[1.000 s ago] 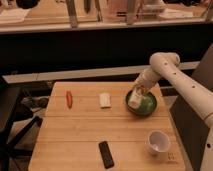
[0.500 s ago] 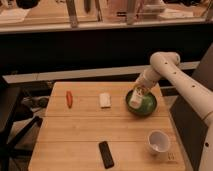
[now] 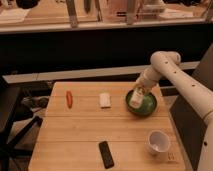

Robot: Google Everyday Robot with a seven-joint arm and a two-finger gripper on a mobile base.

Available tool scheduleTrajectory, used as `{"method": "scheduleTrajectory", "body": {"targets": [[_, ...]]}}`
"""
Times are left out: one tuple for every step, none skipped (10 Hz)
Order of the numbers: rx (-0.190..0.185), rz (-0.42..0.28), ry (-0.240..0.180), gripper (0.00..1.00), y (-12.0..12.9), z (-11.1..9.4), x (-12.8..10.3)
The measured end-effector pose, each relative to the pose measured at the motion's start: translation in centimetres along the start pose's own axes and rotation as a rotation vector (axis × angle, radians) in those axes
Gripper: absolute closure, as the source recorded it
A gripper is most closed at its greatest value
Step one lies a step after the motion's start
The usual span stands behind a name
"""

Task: Place the bottle in the ceramic bowl

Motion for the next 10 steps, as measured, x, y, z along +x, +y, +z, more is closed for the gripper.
{"method": "scheduleTrajectory", "body": {"targets": [[-0.001,0.001,-0.002,0.38,0.06,-0.03,0.03],[-0.003,0.002,-0.004,0.42,0.17,-0.06,0.08],[-0.004,0.004,-0.007,0.45,0.26,-0.05,0.11],[-0.006,0.004,-0.008,0.45,0.31,-0.05,0.13],[-0.008,0.004,-0.01,0.45,0.39,-0.1,0.18],[-0.01,0.006,-0.013,0.48,0.53,-0.11,0.21],[-0.014,0.007,-0.016,0.52,0.63,-0.09,0.23],[-0.015,0.008,-0.018,0.51,0.67,-0.1,0.26],[-0.016,0.008,-0.019,0.43,0.75,-0.16,0.3],[-0.016,0.008,-0.021,0.35,0.83,-0.19,0.35]]}}
